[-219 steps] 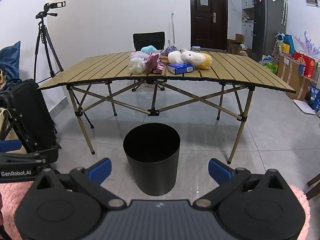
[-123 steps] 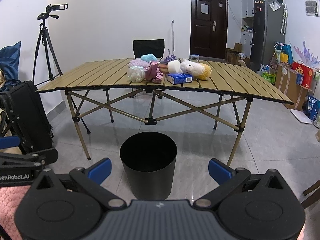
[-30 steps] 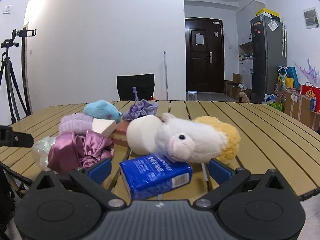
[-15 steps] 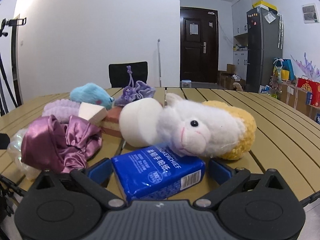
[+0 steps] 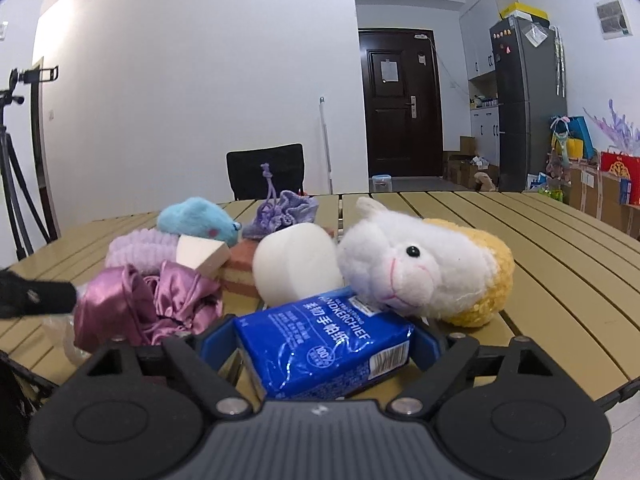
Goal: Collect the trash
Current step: 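Grasp the iridescent plastic bag with left gripper while right grasps blue tissue pack, then carry the plastic bag and tissue pack down over the black bin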
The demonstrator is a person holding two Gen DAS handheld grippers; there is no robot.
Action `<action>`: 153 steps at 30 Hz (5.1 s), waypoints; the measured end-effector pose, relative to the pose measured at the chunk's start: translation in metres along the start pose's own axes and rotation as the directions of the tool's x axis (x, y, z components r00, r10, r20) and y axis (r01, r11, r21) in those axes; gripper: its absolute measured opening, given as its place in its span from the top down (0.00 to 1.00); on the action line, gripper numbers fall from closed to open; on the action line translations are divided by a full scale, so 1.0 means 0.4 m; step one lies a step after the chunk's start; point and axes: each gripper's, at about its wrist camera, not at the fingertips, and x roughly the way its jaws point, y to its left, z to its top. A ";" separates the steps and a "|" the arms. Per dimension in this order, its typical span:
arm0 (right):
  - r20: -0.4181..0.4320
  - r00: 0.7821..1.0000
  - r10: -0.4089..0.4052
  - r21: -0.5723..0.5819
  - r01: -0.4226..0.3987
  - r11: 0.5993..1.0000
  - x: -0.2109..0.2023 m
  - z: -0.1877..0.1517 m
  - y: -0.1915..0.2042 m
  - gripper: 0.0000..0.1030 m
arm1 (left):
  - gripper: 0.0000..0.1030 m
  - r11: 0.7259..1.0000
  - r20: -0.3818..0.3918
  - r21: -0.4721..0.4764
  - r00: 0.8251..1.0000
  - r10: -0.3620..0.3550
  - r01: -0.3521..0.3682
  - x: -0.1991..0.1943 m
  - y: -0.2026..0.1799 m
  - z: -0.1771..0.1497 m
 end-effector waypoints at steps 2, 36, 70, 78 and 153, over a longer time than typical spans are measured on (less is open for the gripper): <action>-0.006 1.000 0.002 0.002 -0.002 1.000 0.001 -0.001 -0.003 0.16 | 0.00 1.000 -0.013 -0.003 1.000 0.000 0.000 0.017 -0.009 -0.002; 0.073 0.997 0.034 -0.070 -0.029 0.997 -0.107 0.005 0.033 0.16 | 0.61 0.999 0.099 0.033 0.995 0.028 -0.032 -0.056 0.008 -0.020; -0.030 0.999 0.036 -0.141 -0.040 0.989 -0.423 -0.175 0.069 0.16 | 0.61 0.995 0.003 0.092 0.999 0.044 -0.044 -0.338 0.044 -0.286; -0.098 0.995 0.023 -0.137 -0.036 0.990 -0.452 -0.233 0.071 0.16 | 0.61 0.991 -0.070 0.129 0.996 0.053 -0.044 -0.358 0.052 -0.360; -0.481 0.850 -0.213 0.023 0.256 0.966 -0.227 -0.420 -0.205 0.16 | 0.61 0.998 -0.579 0.037 0.815 -0.013 0.042 0.061 -0.197 -0.446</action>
